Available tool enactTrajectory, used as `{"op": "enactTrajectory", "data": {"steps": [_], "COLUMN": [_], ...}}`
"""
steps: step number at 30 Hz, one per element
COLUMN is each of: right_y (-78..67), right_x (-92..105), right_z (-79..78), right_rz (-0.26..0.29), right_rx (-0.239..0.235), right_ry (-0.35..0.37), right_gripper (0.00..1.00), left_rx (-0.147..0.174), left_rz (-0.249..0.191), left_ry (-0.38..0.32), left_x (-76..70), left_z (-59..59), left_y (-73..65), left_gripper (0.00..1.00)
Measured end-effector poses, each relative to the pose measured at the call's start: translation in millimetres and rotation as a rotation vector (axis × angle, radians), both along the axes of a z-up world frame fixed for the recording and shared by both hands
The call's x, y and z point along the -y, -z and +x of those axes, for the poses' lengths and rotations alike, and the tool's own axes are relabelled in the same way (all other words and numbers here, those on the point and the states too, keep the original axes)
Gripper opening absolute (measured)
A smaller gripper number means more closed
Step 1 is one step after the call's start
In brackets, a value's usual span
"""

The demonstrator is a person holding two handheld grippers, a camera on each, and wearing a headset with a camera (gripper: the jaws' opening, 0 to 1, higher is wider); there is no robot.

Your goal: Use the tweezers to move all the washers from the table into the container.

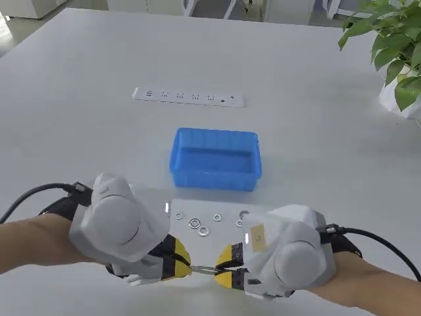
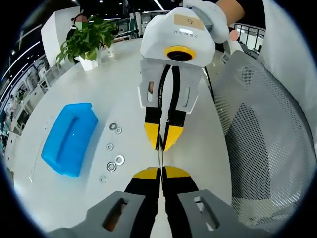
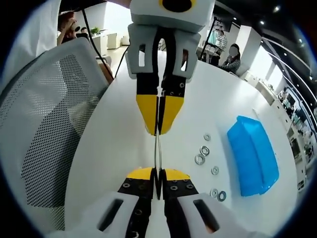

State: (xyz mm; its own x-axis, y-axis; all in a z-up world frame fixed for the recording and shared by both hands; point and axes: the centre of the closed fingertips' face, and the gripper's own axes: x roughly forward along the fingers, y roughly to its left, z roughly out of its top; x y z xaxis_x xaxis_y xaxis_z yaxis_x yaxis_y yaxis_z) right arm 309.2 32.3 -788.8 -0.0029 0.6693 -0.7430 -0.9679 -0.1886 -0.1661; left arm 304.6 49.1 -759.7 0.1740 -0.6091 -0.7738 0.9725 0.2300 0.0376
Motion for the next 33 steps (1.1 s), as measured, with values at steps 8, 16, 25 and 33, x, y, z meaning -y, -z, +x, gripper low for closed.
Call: {"op": "enactTrajectory", "data": {"steps": [8, 16, 25, 33], "right_y": [-6.0, -10.9, -17.1, -18.1], "right_x": [-3.7, -1.4, 10.3, 19.5], "right_z": [1.7, 4.2, 6.4, 9.6], "right_rz": [0.116, 0.192, 0.265, 0.263], "right_rx": [-0.045, -0.052, -0.049, -0.039], "right_ry": [0.062, 0.088, 0.126, 0.104], "right_gripper": [0.07, 0.07, 0.08, 0.07], "left_rx": [0.009, 0.028, 0.057, 0.072], "left_rz": [0.009, 0.002, -0.059, -0.12], "left_ry": [0.016, 0.033, 0.041, 0.055], "left_x": [-0.4, 7.6, 35.1, 58.8], "left_z": [1.6, 4.9, 10.5, 15.5], "left_y": [-11.7, -21.5, -37.4, -44.0], "left_gripper": [0.05, 0.05, 0.05, 0.05]}}
